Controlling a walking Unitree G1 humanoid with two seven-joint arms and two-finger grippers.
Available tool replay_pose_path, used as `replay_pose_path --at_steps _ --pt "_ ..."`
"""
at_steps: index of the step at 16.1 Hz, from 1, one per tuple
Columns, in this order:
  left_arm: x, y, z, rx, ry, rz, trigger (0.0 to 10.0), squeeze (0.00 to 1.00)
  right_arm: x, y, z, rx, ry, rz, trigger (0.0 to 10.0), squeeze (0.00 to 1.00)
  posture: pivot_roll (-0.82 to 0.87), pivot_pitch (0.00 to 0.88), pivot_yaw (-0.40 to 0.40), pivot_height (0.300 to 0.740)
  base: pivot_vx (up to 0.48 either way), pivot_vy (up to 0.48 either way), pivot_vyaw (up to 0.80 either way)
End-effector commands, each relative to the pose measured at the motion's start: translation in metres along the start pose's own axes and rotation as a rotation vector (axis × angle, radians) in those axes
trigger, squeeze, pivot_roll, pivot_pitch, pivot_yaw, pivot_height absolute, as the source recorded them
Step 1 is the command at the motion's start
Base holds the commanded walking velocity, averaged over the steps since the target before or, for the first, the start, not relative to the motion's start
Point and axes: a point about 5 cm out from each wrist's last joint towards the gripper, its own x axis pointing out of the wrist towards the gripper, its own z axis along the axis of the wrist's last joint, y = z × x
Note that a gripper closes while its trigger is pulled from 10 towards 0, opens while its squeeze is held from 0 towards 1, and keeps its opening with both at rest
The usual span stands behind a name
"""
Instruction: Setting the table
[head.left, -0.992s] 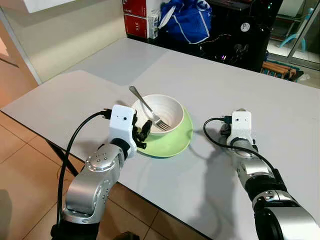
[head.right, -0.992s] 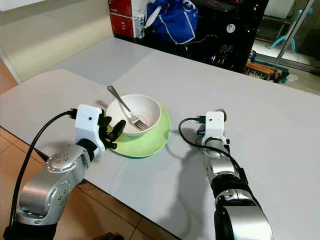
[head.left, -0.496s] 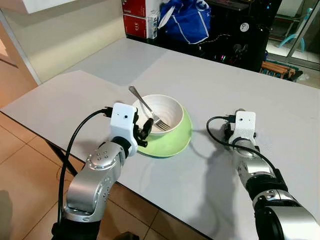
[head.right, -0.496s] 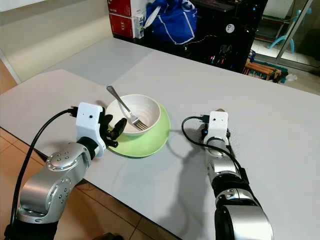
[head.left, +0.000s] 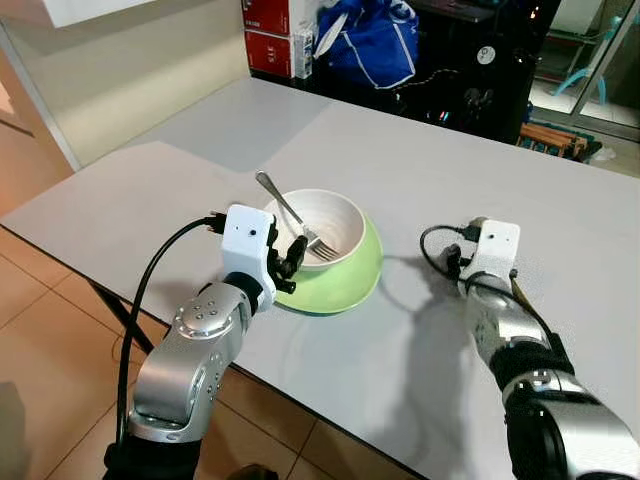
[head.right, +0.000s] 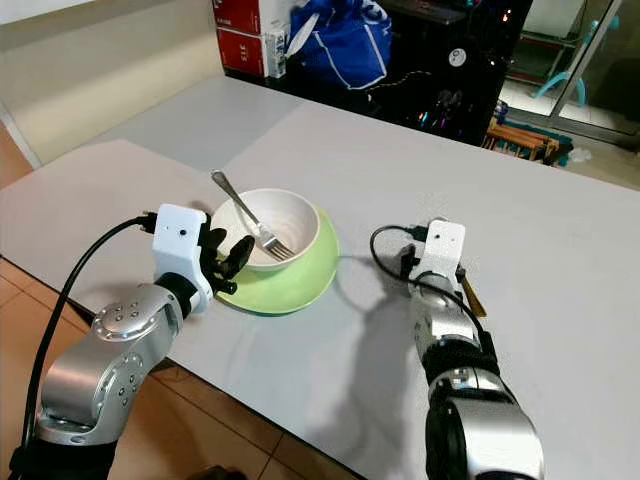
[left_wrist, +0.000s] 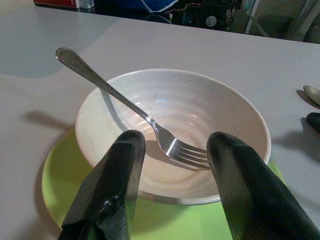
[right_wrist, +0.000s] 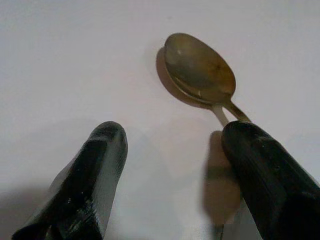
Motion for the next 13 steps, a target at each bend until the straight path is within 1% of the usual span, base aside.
replay_pose_path --at_steps 1,3,4,5,6,7,8,9,11,13 --pt "0.002 0.001 0.002 0.011 0.005 -0.001 10.0 0.00 -0.003 -0.001 -0.026 0.037 0.138 -0.002 10.0 0.00 -0.03 0.000 0.022 0.740 0.000 0.000 0.00" --pt "0.002 0.001 0.003 0.015 0.003 -0.002 10.0 0.00 -0.004 0.000 -0.035 0.080 0.194 0.001 10.0 0.00 -0.02 0.000 0.018 0.740 0.000 0.000 0.00" --pt "0.002 0.002 0.003 0.016 0.002 0.000 10.0 0.00 -0.004 -0.001 -0.035 0.084 0.198 -0.001 10.0 0.00 -0.02 0.000 0.017 0.740 0.000 0.000 0.00" --pt "0.002 0.002 0.004 0.016 0.001 0.001 10.0 0.00 -0.003 -0.002 -0.031 0.055 0.161 -0.007 10.0 0.00 -0.02 0.000 0.016 0.740 0.000 0.000 0.00" --pt "0.002 0.002 0.004 0.019 0.000 0.002 10.0 0.00 -0.002 0.001 -0.019 -0.012 0.083 0.011 10.0 0.00 -0.02 0.000 0.015 0.740 0.000 0.000 0.00" --pt "0.002 0.002 0.004 0.019 0.000 0.002 10.0 0.00 -0.002 0.005 -0.011 -0.042 0.036 0.039 10.0 0.00 -0.02 0.000 0.015 0.740 0.000 0.000 0.00" --pt "0.002 0.002 0.003 0.020 0.000 0.000 10.0 0.00 -0.001 0.008 -0.007 -0.045 0.026 0.050 10.0 0.00 -0.02 0.000 0.015 0.740 0.000 0.000 0.00" --pt "0.002 0.002 0.004 0.020 0.000 -0.002 10.0 0.00 -0.002 0.011 -0.002 -0.074 0.005 0.078 10.0 0.00 -0.02 0.000 0.013 0.740 0.000 0.000 0.00" --pt "0.003 0.001 0.003 0.020 0.002 -0.005 10.0 0.00 -0.008 0.024 0.008 -0.119 -0.021 0.189 10.0 0.00 -0.03 0.000 0.013 0.740 0.000 0.000 0.00" --pt "0.004 0.000 0.003 0.020 0.004 -0.012 10.0 0.00 -0.014 0.031 0.014 -0.136 -0.029 0.252 10.0 0.00 -0.04 0.000 0.017 0.740 0.000 0.000 0.00"
